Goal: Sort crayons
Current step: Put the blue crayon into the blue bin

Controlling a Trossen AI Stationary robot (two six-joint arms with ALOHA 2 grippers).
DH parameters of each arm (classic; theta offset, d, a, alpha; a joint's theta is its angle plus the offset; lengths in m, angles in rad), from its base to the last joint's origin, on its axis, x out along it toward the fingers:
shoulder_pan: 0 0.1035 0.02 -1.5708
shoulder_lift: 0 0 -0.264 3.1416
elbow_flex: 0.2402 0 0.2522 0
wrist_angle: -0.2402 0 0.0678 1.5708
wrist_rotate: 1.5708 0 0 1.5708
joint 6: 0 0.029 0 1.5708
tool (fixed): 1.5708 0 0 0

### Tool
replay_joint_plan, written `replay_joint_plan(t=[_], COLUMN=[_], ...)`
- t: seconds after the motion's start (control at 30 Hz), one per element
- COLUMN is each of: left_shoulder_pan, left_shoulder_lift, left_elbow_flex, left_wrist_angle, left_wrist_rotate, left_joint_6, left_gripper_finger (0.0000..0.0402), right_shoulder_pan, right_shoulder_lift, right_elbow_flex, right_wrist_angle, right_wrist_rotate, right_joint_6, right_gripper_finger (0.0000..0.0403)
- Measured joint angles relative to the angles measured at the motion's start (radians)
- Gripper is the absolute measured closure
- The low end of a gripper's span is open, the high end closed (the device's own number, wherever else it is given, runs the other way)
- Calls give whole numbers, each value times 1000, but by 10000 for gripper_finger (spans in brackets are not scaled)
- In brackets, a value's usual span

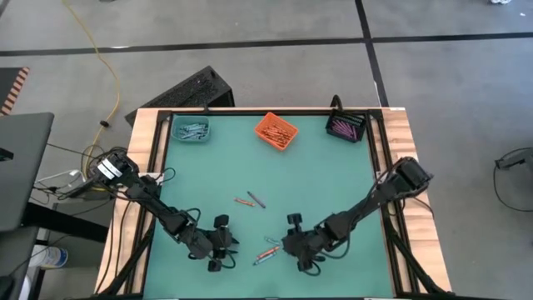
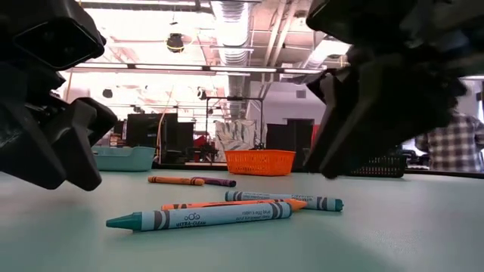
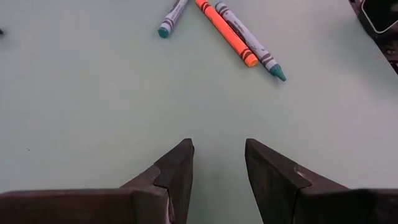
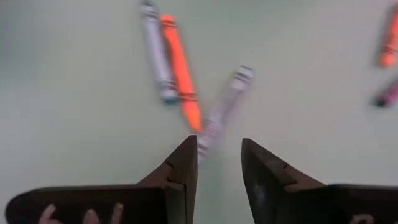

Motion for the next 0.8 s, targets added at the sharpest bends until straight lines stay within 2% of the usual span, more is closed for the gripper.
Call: replay_joint_plan(t=[0.17, 0.37, 0.8], left_shoulder_pan=[0, 0, 0], left_shoulder_lift=[0, 0, 0], left_elbow_flex=[0, 0, 0], left_wrist_angle=[16, 20, 31], left_wrist_rotate=[-1, -2, -1], left_joint_6=[0, 0, 4], left_gripper_finger=[268, 268, 268], right_shoulder_pan=[36, 45, 39], right_shoulder_lift=[63, 85, 85], right_elbow_flex=[0, 0, 0], right_wrist_angle=[89, 64, 8], right_wrist_rotate=[36, 136, 130], right_joint_6=[7, 43, 86], right_gripper_finger=[285, 285, 286])
